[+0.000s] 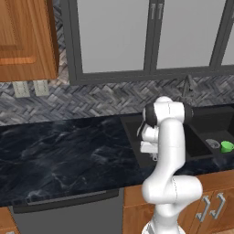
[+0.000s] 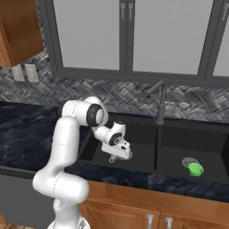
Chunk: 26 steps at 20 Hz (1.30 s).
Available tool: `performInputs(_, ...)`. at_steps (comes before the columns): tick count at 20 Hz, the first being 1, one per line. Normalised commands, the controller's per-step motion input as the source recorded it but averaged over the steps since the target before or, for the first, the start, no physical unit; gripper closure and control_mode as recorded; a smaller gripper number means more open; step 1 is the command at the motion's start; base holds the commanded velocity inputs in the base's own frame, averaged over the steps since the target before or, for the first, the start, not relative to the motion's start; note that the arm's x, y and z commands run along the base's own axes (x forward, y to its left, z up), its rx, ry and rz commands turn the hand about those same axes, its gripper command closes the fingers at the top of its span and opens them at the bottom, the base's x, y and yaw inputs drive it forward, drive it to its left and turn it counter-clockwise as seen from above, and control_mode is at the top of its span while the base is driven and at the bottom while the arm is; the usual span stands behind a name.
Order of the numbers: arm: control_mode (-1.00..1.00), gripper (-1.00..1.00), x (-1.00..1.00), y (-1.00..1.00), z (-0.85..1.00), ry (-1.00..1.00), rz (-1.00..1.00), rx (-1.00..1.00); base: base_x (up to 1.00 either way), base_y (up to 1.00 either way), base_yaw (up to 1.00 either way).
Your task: Move any existing items from the left basin to the right basin for drying. Then move the measuring cup from the counter to the left basin of the sink for washing.
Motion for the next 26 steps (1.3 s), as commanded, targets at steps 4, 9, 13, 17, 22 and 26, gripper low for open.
performInputs(4,-1.00,1.00,0.28,0.00,-0.25,0.01,0.00,0.00,0.00,0.00,0.00)
performInputs(9,-1.00,1.00,0.25,0.00,-0.23,0.00,0.00,0.00,0.00,0.00,0.00)
performInputs(13,-1.00,1.00,0.27,0.00,-0.13,0.00,0.00,0.00,0.00,0.00,0.00)
performInputs(17,-1.00,1.00,0.23,0.00,0.00,0.00,0.00,0.00,0.00,0.00,0.00)
performInputs(22,-1.00,-1.00,0.07,0.00,0.00,0.00,0.00,0.00,0.00,0.00,0.00)
performInputs(26,-1.00,-1.00,0.00,0.00,0.11,-0.05,0.00,0.00,0.00,0.00,0.00)
